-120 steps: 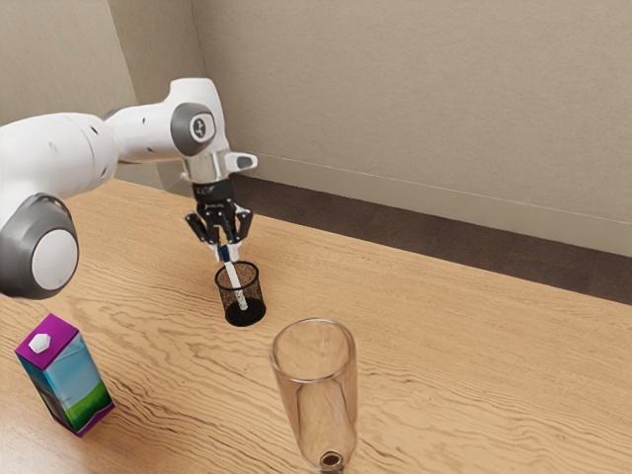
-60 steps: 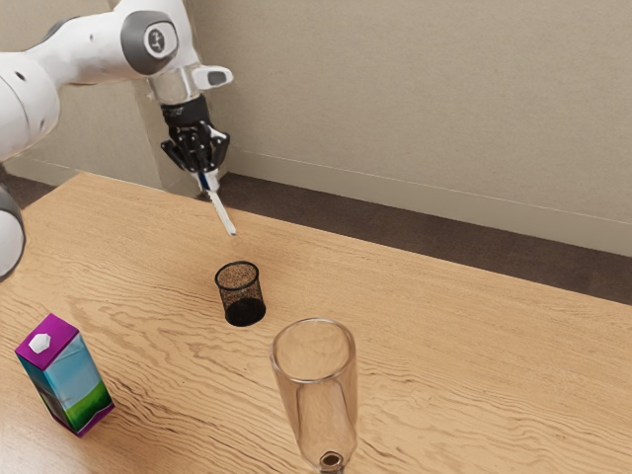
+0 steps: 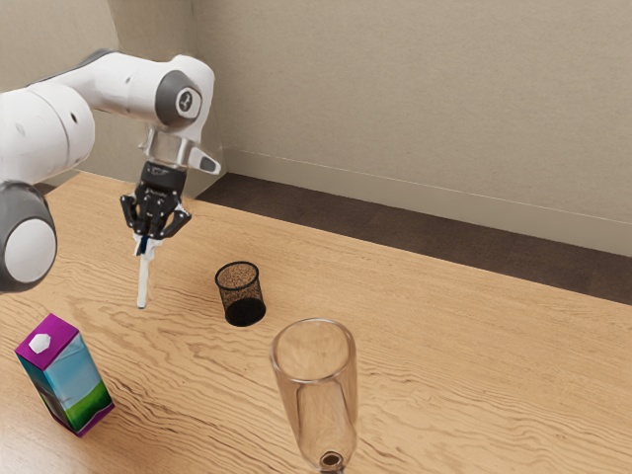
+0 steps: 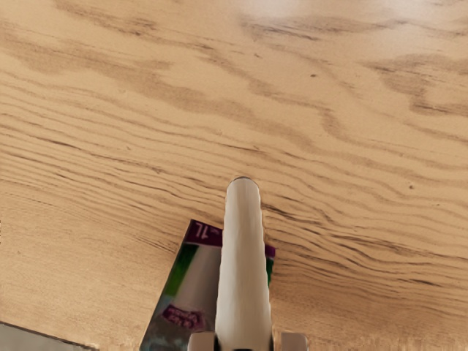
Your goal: Take the marker out of the pen holder and place it to the left of the pen holder.
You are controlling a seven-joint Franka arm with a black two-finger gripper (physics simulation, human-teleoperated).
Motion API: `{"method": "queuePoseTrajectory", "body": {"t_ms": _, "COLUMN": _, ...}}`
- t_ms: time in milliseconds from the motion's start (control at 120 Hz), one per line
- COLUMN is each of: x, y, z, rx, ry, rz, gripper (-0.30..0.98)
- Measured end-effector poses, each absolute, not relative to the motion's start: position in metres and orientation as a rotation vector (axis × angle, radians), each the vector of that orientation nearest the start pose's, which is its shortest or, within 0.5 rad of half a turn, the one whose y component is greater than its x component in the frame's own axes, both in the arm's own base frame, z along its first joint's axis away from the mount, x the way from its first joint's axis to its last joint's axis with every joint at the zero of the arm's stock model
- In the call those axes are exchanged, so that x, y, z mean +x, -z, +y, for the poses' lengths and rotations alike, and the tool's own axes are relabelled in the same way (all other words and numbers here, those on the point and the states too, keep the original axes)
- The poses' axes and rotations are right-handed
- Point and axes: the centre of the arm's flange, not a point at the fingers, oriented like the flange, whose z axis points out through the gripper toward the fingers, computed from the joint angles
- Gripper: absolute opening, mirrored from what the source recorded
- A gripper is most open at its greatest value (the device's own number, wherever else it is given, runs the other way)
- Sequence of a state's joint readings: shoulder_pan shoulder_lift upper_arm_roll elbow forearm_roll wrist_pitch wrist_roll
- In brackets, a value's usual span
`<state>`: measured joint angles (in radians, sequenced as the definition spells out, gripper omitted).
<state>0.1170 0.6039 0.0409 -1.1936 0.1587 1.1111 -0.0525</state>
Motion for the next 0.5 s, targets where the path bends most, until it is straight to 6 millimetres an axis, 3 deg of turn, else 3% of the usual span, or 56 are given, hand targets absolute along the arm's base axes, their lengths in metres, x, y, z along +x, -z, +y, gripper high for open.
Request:
{"method": "queuePoseTrajectory", "body": {"t_ms": 175, "x": 0.623, "y": -0.352, "z": 0.117, "rx": -2.685, "ry": -1.238, "rz": -0.344, "gripper": -0.09}}
{"method": "queuePoseTrajectory", "body": {"t_ms": 392, "x": 0.618, "y": -0.329, "z": 0.124, "rx": -2.616, "ry": -1.33, "rz": -0.382, "gripper": -0.08}}
{"method": "queuePoseTrajectory", "body": {"t_ms": 500, "x": 0.618, "y": -0.323, "z": 0.123, "rx": -2.609, "ry": -1.35, "rz": -0.391, "gripper": 0.15}}
